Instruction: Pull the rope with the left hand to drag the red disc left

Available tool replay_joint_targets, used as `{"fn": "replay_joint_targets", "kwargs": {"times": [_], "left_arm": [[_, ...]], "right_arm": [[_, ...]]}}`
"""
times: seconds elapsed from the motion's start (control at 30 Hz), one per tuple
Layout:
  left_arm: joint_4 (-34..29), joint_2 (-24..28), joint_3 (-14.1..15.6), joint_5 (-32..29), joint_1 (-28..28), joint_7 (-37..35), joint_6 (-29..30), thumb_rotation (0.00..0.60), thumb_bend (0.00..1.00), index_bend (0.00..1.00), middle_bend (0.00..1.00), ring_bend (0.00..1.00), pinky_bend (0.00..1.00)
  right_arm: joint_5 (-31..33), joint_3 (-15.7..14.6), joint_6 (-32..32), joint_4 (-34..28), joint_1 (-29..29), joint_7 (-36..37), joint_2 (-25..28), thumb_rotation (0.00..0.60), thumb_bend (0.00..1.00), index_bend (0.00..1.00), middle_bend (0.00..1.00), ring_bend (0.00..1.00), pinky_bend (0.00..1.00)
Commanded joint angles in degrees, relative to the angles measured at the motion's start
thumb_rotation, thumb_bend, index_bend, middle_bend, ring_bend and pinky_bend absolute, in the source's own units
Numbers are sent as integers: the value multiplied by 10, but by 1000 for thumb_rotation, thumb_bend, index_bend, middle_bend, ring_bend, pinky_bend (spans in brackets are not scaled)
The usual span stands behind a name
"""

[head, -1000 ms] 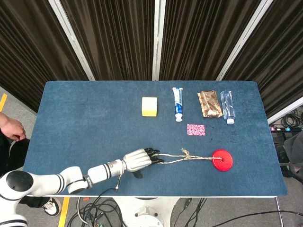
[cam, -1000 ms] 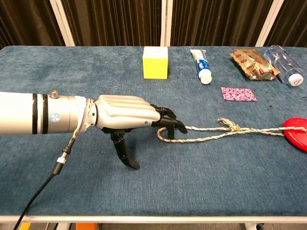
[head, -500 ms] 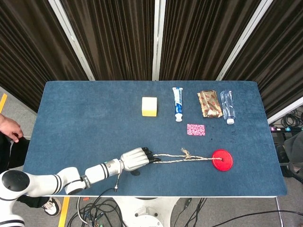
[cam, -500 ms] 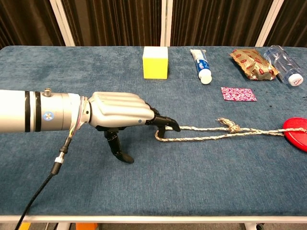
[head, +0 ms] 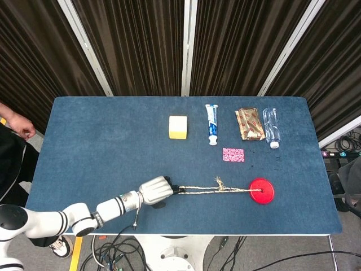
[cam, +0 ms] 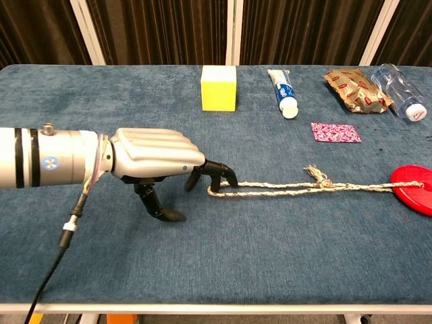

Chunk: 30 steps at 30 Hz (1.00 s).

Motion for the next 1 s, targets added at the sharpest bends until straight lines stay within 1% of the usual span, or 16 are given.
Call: {"fn": "replay_joint_targets", "kwargs": {"times": [0.03,0.23,0.33,0.47,0.53,0.63,0.73,0.83,1.0], "left_arm": [[-6,6,2,0,6,3,10,600,372,201,901,524,343],[-14,17,3,0,20,11,35,600,402,277,974,658,419],[-14,21,5,-1,25,14,41,600,406,308,988,692,444],[-14,23,5,-1,29,18,46,600,407,355,983,706,479],[-15,24,2,-2,32,18,53,600,416,413,975,711,496],[-15,24,-5,-3,38,22,69,600,452,587,965,722,548],[-14,28,-14,-9,48,27,91,600,459,707,961,733,593],[-17,44,-24,-19,63,29,116,600,465,767,959,742,615],[-13,86,-41,-54,99,38,161,600,476,775,960,760,639]], "right_arm": [[0,0,-1,0,1,0,0,600,272,0,0,0,0],[-1,1,0,-3,1,-3,1,600,279,0,0,0,0],[-1,2,0,-2,1,-3,0,600,282,0,0,0,0],[0,2,-2,-1,2,-1,0,600,287,0,0,0,0],[-1,2,-2,-1,2,-1,0,600,288,0,0,0,0],[-2,3,1,-1,2,1,0,600,289,0,0,0,0],[-2,3,2,-1,1,3,1,600,290,0,0,0,0],[-2,4,0,-2,2,3,2,600,290,0,0,0,0],[-6,3,1,-7,3,-1,4,600,292,0,0,0,0]]}}
